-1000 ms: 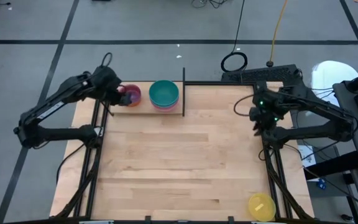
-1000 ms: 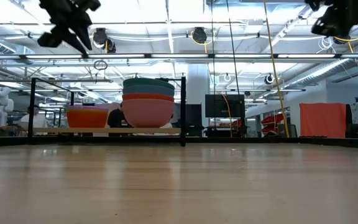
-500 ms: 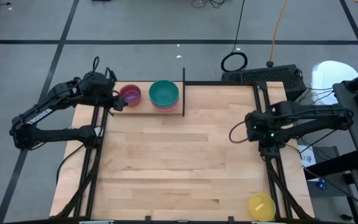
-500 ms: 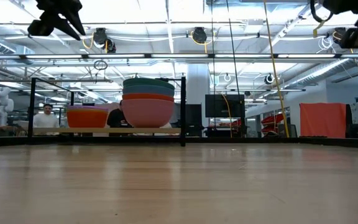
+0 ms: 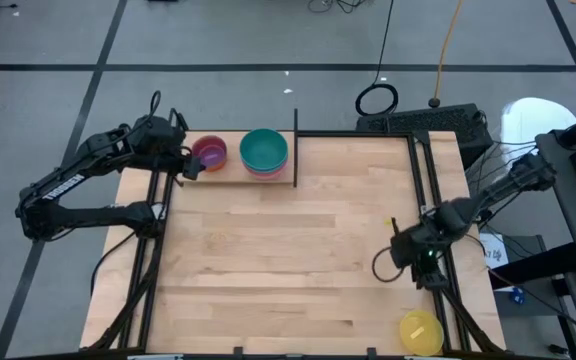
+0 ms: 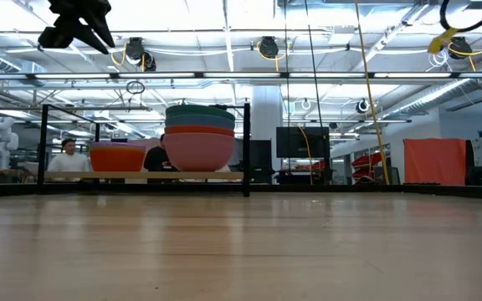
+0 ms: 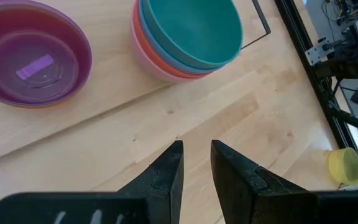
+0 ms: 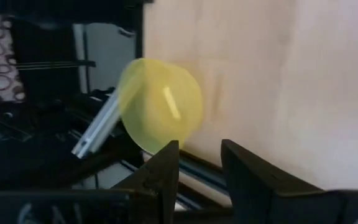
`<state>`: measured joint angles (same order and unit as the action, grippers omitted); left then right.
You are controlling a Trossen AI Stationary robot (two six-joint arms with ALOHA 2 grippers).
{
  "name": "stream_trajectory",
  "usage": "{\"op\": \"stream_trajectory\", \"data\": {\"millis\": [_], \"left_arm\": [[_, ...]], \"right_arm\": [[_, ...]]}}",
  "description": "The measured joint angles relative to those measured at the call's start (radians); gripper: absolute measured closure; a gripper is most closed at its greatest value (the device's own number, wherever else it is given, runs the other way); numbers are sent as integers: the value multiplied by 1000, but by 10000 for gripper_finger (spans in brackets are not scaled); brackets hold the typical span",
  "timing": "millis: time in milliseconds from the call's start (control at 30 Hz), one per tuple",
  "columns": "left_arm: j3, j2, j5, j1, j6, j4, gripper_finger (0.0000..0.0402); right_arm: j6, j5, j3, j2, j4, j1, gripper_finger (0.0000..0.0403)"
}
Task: Place and stack bowls onto a shelf
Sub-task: Stack the yellow bowl on the purple bowl on the shelf
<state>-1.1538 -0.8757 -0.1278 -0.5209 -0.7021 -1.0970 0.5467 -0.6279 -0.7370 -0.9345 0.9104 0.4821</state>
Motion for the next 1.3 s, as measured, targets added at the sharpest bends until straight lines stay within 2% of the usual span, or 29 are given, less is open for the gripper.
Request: {"op": "stream_trajectory", "data": {"millis": [200,300,500,833,1100,1300], "left_arm": [[0,0,-1,0,20,0,316],[0,0,-1,0,19,-1,316],[0,0,-1,0,19,-1,316],[-1,0,-2,0,13,-1,316],[-1,0,-3,0,12,-1,316],[-1,0,-5,0,12,-1,316]], "right_arm": [[202,57,112,-22,-316,144,291],[270,59,158,-48,-420,194,291],[303,130,200,-96,-451,275,291],[308,135,205,-162,-553,333,291],[306,211,205,-238,-562,352,291],[305,210,205,-311,-685,352,291]]}}
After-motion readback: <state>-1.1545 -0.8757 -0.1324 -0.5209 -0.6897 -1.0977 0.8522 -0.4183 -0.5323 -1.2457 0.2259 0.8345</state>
